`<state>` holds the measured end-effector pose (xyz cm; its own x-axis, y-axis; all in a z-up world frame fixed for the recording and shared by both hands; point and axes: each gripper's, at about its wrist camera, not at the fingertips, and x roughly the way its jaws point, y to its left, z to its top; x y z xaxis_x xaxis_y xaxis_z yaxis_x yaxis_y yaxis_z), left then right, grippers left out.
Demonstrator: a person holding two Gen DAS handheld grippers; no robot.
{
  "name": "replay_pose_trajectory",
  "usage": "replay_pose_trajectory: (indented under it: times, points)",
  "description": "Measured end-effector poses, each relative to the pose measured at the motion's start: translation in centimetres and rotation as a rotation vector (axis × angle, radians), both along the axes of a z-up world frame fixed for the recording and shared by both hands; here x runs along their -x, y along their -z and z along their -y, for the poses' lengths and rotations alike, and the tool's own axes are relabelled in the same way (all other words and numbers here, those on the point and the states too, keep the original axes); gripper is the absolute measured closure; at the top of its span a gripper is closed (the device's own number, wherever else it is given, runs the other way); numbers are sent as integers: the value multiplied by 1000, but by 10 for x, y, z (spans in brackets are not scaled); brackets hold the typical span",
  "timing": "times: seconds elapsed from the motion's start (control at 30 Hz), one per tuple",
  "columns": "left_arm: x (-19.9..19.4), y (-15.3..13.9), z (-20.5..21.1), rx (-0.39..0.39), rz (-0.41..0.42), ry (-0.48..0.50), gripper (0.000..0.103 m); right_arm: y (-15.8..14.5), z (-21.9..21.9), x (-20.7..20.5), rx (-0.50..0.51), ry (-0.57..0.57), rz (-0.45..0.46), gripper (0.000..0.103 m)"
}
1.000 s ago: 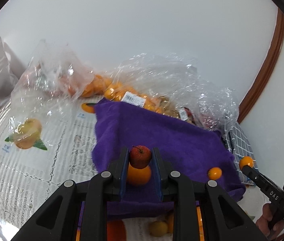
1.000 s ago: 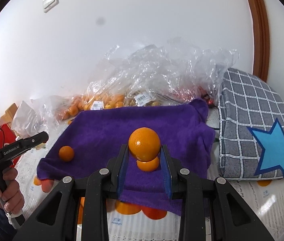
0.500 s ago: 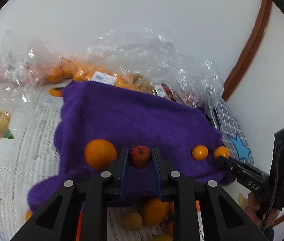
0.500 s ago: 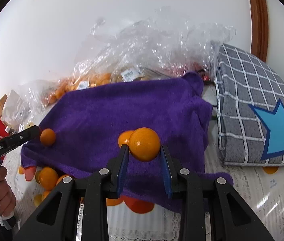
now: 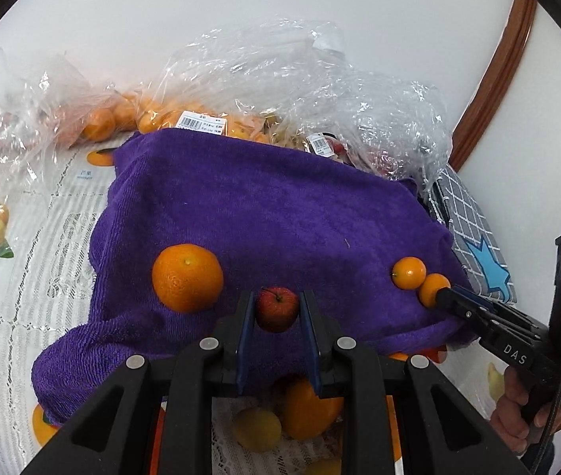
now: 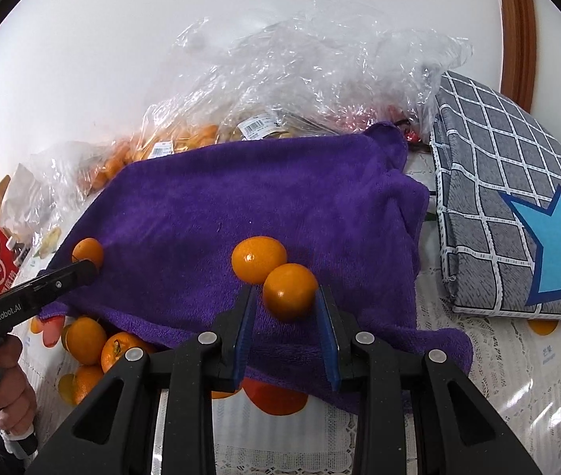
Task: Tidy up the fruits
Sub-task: 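Place the orange on the towel beside the mandarin while the left gripper sets the apple on the towel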
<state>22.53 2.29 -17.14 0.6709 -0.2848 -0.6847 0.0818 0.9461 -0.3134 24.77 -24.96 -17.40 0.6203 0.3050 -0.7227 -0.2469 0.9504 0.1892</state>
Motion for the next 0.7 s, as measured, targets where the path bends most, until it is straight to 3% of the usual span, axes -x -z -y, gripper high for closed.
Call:
replay_pose_trajectory:
  times: [0.23,0.3,0.4,0.53,0.7]
  points:
    - [0,0,2,-11,5,-1,81,-2,-2,2,19,-4,12,70]
    - [0,-1,2,-15,9,-4,81,-2,-2,3,19,-6,16,64]
    - [3,-3,1,-19,28,-7,72,-4,-3,6,18,-6,32,56]
    - [9,-12,-3,-14,75,-16,60,-8,-2,11,6,4,45,55]
    - [16,-22,-8,24,105,-22,57,-14,3,26,-40,22,64,55]
